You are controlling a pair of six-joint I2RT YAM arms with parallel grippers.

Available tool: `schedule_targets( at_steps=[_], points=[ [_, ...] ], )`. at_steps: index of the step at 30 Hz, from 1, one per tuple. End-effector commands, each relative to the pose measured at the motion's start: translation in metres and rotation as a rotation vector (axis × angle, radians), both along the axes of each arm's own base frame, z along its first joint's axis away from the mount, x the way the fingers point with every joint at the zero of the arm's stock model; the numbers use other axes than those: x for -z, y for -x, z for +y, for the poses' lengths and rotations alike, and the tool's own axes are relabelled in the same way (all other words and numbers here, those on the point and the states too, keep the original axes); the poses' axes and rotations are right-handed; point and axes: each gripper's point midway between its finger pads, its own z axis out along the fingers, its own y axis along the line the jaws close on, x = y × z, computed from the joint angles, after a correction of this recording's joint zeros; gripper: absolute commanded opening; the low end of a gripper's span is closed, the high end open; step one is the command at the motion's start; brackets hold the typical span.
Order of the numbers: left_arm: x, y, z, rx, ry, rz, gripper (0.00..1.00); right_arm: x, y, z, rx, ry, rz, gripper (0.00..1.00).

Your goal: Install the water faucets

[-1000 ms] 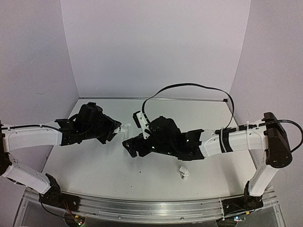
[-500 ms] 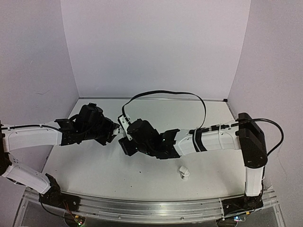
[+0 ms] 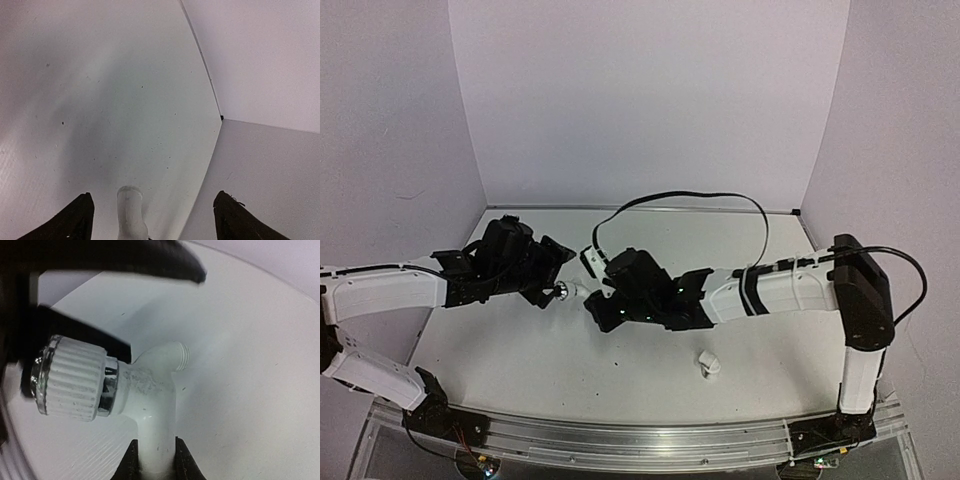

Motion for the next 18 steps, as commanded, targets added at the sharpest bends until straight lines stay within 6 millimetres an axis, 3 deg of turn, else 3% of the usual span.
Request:
schedule_targets(
  at_steps=[1, 2, 5, 7, 8, 9, 12, 18],
  points=[
    [-0.038, -0.006, 0.015, 0.124, -0.206, -0.251, 0.91, -0.064, 0.017, -0.025, -0.274, -0.33, 0.329, 0.0],
    [-0.045, -0.005, 0.02, 0.16, -0.261, -0.308, 0.95, -0.067, 0.028, -0.035, -0.352, -0.385, 0.468, 0.0],
    [-0.063, -0.001, 0.026, 0.247, -0.38, -0.449, 1.0, -0.083, 0.031, -0.067, -0.441, -0.48, 0.687, 0.0],
    [-0.088, 0.007, 0.019, 0.369, -0.443, -0.617, 1.0, -0.095, 0.041, -0.086, -0.502, -0.528, 0.863, 0.0],
    [-0.09, 0.009, 0.018, 0.389, -0.45, -0.64, 1.0, -0.096, 0.039, -0.089, -0.5, -0.535, 0.878, 0.0],
    [-0.109, 0.027, -0.001, 0.566, -0.461, -0.795, 1.0, -0.104, 0.046, -0.1, -0.534, -0.552, 0.979, 0.0],
    [-0.128, 0.057, -0.024, 0.795, -0.429, -0.988, 0.99, -0.117, 0.061, -0.108, -0.628, -0.556, 1.072, 0.0],
    [-0.137, 0.114, -0.055, 1.171, -0.272, -1.223, 0.97, -0.123, 0.079, -0.117, -0.684, -0.544, 1.167, 0.0]
  ],
)
